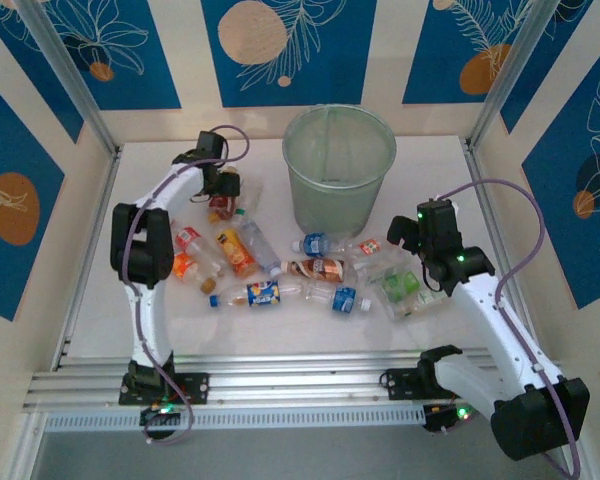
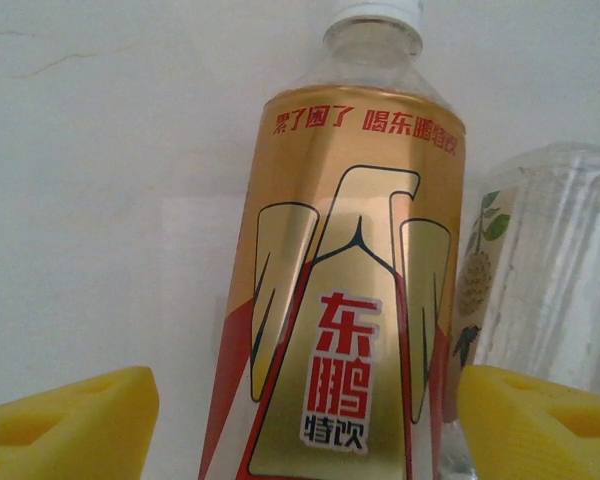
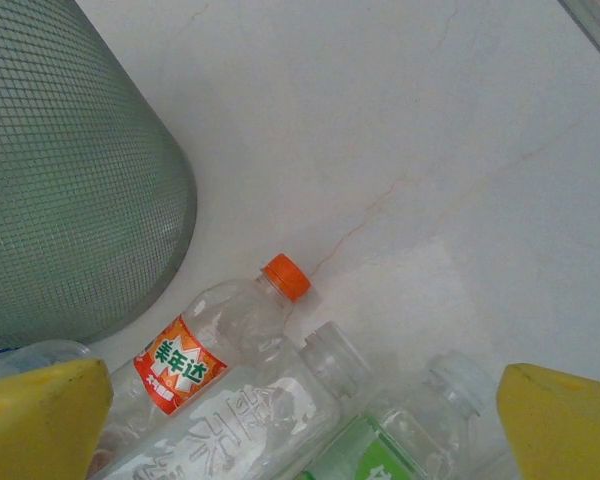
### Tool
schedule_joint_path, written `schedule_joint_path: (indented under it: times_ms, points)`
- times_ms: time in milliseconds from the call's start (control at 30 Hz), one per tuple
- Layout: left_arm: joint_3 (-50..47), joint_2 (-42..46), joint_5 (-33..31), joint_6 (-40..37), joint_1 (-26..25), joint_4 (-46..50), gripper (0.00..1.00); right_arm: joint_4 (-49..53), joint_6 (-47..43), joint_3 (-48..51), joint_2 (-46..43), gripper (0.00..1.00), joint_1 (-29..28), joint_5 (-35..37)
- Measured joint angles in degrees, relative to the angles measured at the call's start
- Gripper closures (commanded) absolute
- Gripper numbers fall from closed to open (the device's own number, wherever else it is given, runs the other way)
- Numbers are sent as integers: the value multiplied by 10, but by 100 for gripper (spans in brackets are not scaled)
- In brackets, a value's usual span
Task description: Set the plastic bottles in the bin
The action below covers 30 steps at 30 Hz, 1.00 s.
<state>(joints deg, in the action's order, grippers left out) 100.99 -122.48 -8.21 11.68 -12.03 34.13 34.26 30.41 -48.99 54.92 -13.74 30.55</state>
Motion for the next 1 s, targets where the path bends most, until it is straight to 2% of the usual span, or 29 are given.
schedule_joint_path:
  times_ms: [333,600,733,867,1000]
  points:
    - [13,-22,-9,31,14,10,26,1,0,0,-12,1,-10,8]
    - [26,-47,-13,70,30,8,19,1,0,0,-12,1,-27,12]
    - [27,-68,-18,80,36,12,18,1,-4,0,-13,1,-35,19]
    - [31,-81,-20,83,42,14,25,1,-4,0,-17,1,-37,25]
    - [43,-84,-21,89,43,16,39,1,-5,0,-18,1,-41,26]
